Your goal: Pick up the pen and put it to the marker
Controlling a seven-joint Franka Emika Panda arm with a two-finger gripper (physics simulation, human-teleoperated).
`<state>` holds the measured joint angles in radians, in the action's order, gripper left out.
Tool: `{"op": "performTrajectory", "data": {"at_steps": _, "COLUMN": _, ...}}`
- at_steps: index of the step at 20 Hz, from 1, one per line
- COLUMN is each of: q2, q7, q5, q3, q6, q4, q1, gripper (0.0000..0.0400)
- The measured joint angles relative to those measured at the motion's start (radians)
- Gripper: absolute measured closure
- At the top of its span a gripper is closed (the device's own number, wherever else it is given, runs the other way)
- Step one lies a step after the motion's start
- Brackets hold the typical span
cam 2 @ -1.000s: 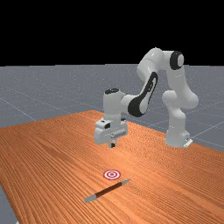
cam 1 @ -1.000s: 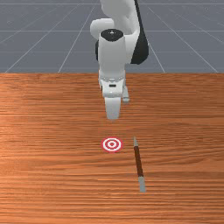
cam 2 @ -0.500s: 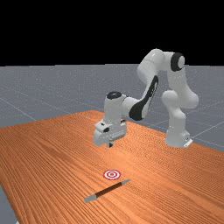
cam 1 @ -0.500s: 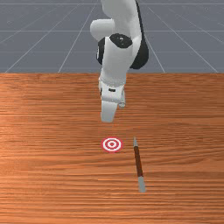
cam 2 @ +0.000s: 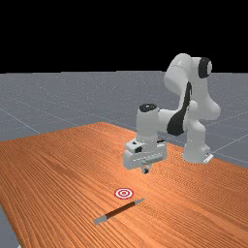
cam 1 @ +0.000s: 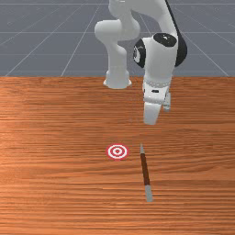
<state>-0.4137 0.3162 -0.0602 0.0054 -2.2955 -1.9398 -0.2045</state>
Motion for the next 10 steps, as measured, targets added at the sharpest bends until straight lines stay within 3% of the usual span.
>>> {"op": "performTrajectory", "data": {"at_steps": 4, "q2": -0.053, "q7": -0.172, "q5": 0.005, "q3": 0.019, "q6": 0.041, "q4": 0.088, "q1": -0.092, "gripper": 0.0400}}
{"op": "performTrajectory", "data": {"at_steps": 7, "q2": -0.086, "q7": -0.157, "q5": -0.011, "q3": 0.044, "q6": 0.062, "q4": 0.143, "q1": -0.129, "gripper": 0.0400}}
{"op": "performTrajectory", "data": {"at_steps": 8, "q2": -0.107, "q7": -0.149, "q5": -0.082, "q3": 0.027, "q6": 0.096, "q4": 0.172, "q1": -0.159, "gripper": 0.0400}}
{"op": "performTrajectory", "data": {"at_steps": 9, "q2": -0.126, "q7": -0.132, "q5": -0.069, "q3": 0.033, "q6": 0.098, "q4": 0.196, "q1": -0.153, "gripper": 0.0400}}
{"op": "performTrajectory", "data": {"at_steps": 10, "q2": -0.150, "q7": -0.082, "q5": -0.013, "q3": 0.060, "q6": 0.127, "q4": 0.228, "q1": -0.124, "gripper": 0.0400}}
